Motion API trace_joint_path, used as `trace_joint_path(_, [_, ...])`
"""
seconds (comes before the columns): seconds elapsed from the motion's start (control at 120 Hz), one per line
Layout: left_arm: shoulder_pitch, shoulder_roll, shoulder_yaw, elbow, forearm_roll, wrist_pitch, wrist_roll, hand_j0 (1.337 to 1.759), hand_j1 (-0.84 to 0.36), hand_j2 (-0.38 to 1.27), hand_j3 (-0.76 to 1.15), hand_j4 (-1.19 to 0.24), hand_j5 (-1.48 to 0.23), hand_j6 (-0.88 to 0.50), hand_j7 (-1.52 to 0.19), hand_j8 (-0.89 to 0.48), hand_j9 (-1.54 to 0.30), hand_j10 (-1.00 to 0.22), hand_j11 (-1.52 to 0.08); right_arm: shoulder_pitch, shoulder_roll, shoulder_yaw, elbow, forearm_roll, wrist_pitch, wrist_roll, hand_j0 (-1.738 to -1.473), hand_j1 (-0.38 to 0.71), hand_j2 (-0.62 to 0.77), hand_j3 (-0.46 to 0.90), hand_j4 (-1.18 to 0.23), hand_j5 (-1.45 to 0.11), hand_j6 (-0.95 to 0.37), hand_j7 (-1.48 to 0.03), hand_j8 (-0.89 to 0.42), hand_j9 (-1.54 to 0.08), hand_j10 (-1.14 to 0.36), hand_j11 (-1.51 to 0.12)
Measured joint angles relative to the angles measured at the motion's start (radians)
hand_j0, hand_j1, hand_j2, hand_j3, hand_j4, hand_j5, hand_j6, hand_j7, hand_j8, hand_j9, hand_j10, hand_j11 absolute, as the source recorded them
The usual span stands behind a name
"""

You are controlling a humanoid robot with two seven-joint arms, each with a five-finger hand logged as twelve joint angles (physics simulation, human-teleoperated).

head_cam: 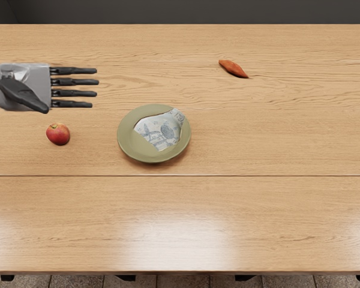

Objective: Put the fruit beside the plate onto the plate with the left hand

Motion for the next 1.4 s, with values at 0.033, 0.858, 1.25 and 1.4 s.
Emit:
trace_joint_path(0.033, [0.0, -0.001, 0.001, -0.002, 0.001, 0.0, 0.0, 1.658, 0.33, 0.0, 0.0, -0.01, -0.02, -0.01, -0.02, -0.01, -0.02, -0.01, -0.02, 0.0, 0.0, -0.001, 0.0, 0.0, 0.0, 0.0, -1.658, -0.35, 0.0, 0.0, 0.0, 0.0, 0.0, 0.0, 0.0, 0.0, 0.0, 0.0])
trace_joint_path(0.858, [0.089, -0.152, 0.005, -0.318, 1.45, 0.53, 0.0, 1.658, 0.21, 0.03, 0.0, -0.12, -0.15, -0.12, -0.15, -0.12, -0.15, -0.12, -0.15, 0.007, 0.0, -0.009, 0.002, 0.0, 0.0, -0.001, -1.658, -0.35, 0.0, 0.0, 0.0, 0.0, 0.0, 0.0, 0.0, 0.0, 0.0, 0.0])
trace_joint_path(1.25, [0.18, -0.185, 0.106, -0.324, 1.65, 0.821, 0.0, 1.658, 0.15, 0.04, 0.0, -0.18, -0.23, -0.18, -0.22, -0.18, -0.22, -0.18, -0.22, 0.008, 0.0, -0.009, 0.003, 0.0, 0.0, 0.0, -1.658, -0.35, 0.0, 0.0, 0.0, 0.0, 0.0, 0.0, 0.0, 0.0, 0.0, 0.0])
trace_joint_path(1.4, [0.198, -0.185, 0.115, -0.306, 1.657, 0.856, 0.0, 1.658, 0.1, 0.05, 0.0, -0.22, -0.27, -0.22, -0.27, -0.22, -0.27, -0.22, -0.27, 0.008, 0.0, -0.009, 0.002, 0.0, 0.0, -0.001, -1.658, -0.35, 0.0, 0.0, 0.0, 0.0, 0.0, 0.0, 0.0, 0.0, 0.0, 0.0])
